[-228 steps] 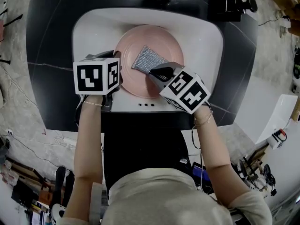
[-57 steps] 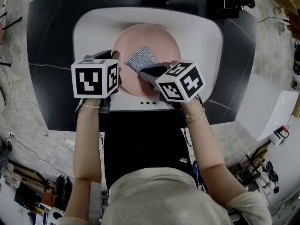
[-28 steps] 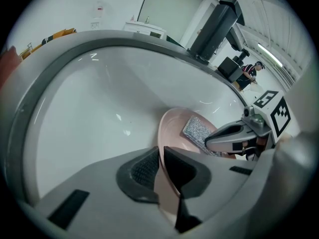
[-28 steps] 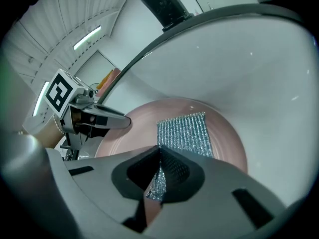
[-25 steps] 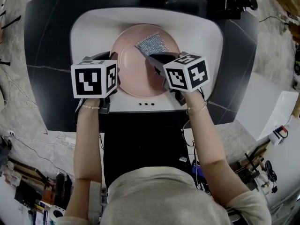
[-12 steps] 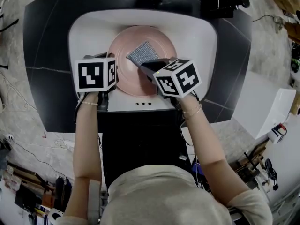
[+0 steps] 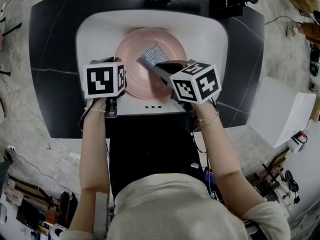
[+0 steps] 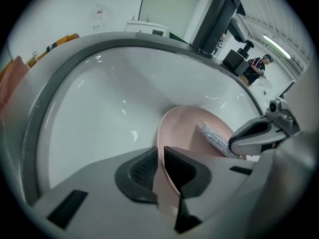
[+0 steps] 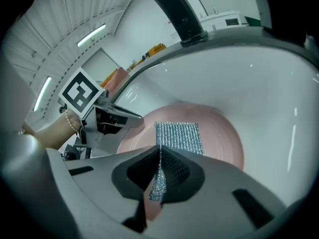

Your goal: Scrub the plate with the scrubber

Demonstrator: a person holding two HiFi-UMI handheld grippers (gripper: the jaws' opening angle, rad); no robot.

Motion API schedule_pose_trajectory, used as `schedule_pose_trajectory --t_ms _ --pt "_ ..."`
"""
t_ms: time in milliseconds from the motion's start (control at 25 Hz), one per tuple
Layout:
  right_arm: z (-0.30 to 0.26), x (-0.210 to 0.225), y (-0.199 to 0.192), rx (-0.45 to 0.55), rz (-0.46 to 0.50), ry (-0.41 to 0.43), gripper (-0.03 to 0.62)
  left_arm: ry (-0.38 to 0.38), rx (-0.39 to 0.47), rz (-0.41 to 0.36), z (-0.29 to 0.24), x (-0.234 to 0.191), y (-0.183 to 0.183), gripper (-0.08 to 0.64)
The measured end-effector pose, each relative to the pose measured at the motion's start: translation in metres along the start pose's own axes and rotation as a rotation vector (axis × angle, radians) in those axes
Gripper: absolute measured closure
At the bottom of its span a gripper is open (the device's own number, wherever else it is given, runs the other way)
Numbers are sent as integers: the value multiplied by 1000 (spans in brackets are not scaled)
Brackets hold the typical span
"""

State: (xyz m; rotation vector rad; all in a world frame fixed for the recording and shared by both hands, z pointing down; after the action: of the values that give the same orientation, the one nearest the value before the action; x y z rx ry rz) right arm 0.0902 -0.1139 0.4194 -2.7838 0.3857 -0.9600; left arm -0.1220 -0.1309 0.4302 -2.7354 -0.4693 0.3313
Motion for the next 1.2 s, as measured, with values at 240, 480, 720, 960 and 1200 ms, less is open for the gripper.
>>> schedule_pose_trajectory --t_ms 240,480,720,960,1200 --pt "18 -5 -4 60 -25 2 571 10 43 27 17 1 -1 517" --pt "42 -13 -5 151 -68 41 571 -125 215 20 59 15 14 518" --pt "73 -34 5 246 -43 90 571 -301 443 10 105 30 27 518" --pt "102 -61 13 298 22 132 571 -386 516 -21 133 41 29 518" --pt "134 -81 14 324 94 120 571 -381 669 -117 169 58 30 522"
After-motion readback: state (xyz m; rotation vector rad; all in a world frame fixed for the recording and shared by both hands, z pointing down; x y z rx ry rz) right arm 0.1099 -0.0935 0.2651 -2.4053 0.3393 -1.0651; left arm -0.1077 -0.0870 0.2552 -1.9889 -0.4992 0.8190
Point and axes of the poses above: the fingertips, and each gripper's own axes: z backward along the fingers, x to its right, y out of its top, the point moved 10 cm from there along z, backward along the fingers, and after that the axes turned 12 degrees about -z, right-handed, at the moved point
